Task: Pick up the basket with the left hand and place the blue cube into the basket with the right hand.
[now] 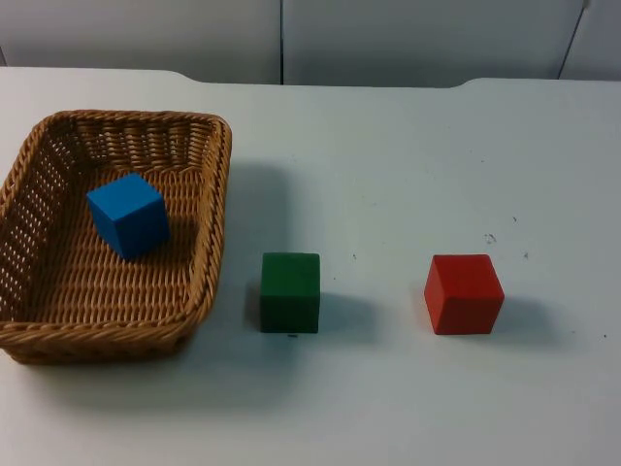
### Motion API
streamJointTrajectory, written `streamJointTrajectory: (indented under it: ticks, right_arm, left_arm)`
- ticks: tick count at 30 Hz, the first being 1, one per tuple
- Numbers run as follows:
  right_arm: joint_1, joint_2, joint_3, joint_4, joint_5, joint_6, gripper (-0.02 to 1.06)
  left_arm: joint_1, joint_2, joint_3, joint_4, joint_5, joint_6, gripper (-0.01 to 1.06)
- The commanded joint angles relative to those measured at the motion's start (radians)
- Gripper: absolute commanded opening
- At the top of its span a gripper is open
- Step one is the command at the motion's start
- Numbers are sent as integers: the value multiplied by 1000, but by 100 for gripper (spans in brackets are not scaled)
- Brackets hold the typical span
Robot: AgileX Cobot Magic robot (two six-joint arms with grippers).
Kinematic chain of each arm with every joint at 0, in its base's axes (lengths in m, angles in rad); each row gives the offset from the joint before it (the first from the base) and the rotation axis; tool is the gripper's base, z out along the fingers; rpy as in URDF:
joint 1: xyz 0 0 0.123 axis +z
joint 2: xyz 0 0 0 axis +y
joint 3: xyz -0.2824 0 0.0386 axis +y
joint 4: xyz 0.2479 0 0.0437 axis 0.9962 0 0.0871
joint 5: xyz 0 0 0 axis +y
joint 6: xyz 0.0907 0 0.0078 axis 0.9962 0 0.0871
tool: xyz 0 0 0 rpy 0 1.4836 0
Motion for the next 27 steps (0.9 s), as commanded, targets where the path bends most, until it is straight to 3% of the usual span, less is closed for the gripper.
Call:
streamJointTrajectory:
  ticks: [1, 11, 16, 20, 23, 24, 25, 27]
  right_arm:
    - [2, -4, 11, -4, -16, -7, 87]
    - [2, -4, 11, -4, -16, -7, 88]
    - [2, -4, 11, -4, -16, -9, 105]
    - [2, -4, 11, -4, -16, -9, 105]
    - [2, -4, 11, -3, -16, -9, 105]
    - [2, -4, 11, -3, -16, -9, 105]
    - [2, -4, 11, -2, -16, -6, 105]
    - [2, -4, 11, -2, -16, -6, 105]
  left_arm:
    - [4, -6, 2, 3, -9, -6, 77]
    - [4, -6, 2, 3, -9, -4, 77]
    - [4, -6, 2, 3, -9, -4, 77]
    - [4, -6, 2, 3, -9, -4, 78]
    - [4, -6, 2, 3, -9, -4, 93]
    - [4, -6, 2, 3, -9, -4, 93]
    - [4, -6, 2, 3, -9, -4, 102]
    - [4, -6, 2, 3, -9, -4, 105]
